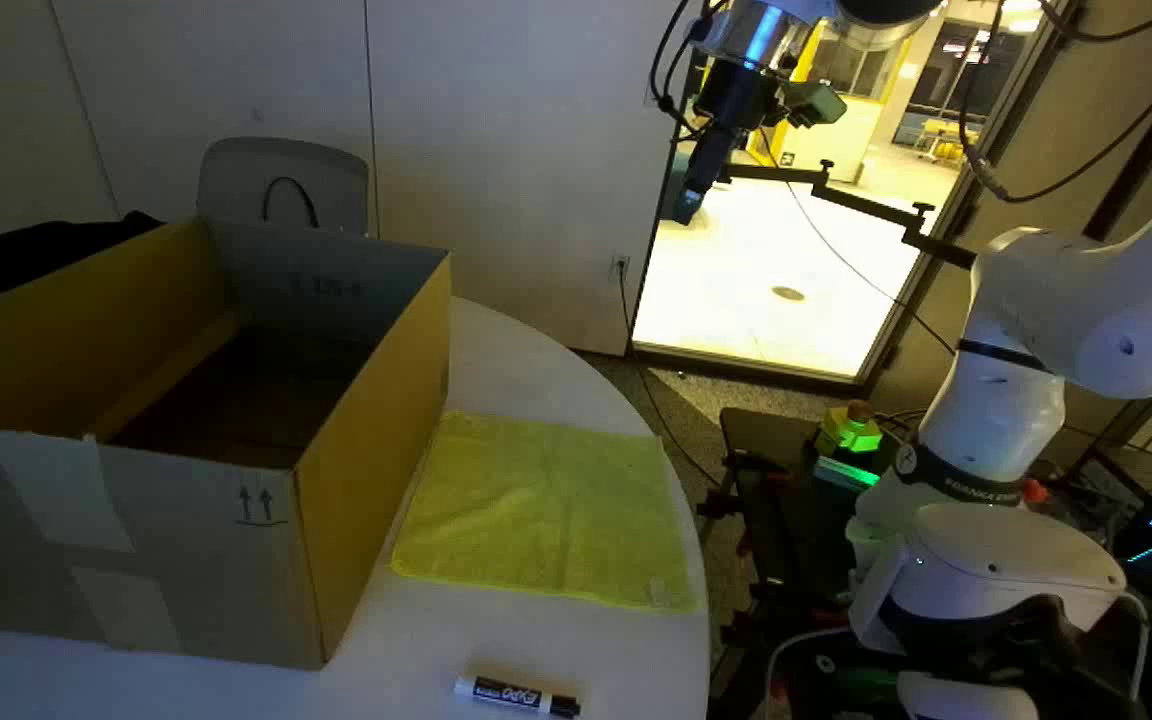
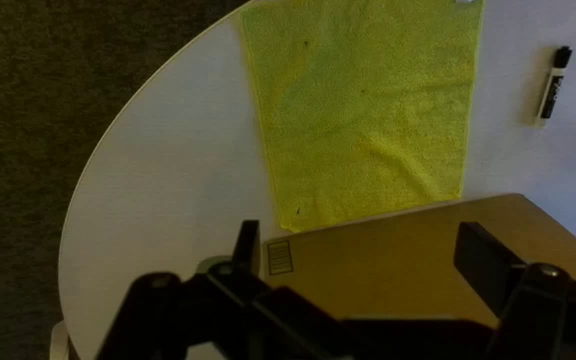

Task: Put the marker on the cloth, fold it and put the cloth in the box

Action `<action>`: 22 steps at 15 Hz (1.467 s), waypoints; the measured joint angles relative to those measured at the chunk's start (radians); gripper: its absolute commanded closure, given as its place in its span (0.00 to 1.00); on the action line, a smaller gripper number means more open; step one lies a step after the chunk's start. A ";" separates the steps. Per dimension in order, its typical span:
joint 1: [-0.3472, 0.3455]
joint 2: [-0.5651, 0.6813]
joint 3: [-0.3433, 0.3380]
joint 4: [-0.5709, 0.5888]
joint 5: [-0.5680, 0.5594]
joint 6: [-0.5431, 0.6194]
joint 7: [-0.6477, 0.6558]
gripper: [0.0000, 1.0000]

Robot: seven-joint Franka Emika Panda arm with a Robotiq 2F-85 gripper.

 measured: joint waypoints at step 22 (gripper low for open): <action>0.333 0.514 0.379 -0.085 0.218 0.434 0.181 0.00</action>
